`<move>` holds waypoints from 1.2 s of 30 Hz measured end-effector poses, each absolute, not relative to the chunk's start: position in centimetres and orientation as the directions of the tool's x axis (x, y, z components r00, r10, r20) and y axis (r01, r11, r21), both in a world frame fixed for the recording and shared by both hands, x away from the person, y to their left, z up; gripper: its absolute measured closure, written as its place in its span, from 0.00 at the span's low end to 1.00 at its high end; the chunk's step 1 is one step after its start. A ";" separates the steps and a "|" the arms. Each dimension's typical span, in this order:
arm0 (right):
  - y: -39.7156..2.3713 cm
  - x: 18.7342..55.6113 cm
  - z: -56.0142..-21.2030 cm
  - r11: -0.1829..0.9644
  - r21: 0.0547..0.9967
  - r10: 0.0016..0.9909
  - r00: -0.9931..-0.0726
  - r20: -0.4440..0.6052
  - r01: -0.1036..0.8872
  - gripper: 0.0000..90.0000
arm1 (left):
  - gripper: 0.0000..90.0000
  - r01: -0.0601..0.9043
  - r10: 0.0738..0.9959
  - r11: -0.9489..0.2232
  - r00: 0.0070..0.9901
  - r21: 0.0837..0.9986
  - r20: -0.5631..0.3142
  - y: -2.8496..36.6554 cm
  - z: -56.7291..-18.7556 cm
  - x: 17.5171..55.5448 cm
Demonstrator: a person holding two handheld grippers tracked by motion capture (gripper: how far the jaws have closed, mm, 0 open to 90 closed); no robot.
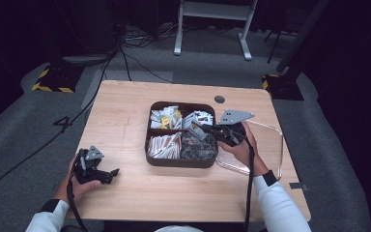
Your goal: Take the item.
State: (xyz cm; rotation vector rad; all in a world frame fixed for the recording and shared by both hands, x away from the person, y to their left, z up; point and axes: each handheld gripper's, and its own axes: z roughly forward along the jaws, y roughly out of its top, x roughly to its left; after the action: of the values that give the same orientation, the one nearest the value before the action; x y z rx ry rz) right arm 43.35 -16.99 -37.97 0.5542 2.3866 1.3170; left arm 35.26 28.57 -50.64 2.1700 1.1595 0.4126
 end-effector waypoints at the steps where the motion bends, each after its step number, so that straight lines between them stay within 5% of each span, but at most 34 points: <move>1: -17.0 43.1 -38.0 0.491 0.856 0.492 -0.862 -0.122 0.159 1.00 | 0.01 0.626 0.826 -0.412 0.564 0.662 -0.019 28.6 -50.6 35.3; 36: -15.9 37.7 -39.2 0.559 0.824 0.335 -0.934 -0.124 0.091 1.00 | 0.01 0.626 0.826 -0.412 0.564 0.663 -0.019 28.6 -50.6 35.3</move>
State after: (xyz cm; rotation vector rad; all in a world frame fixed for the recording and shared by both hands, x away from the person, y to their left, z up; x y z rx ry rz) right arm 37.68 -15.86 -39.16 0.3539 2.5290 1.3141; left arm 35.27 28.58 -50.63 2.1716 1.1572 0.4144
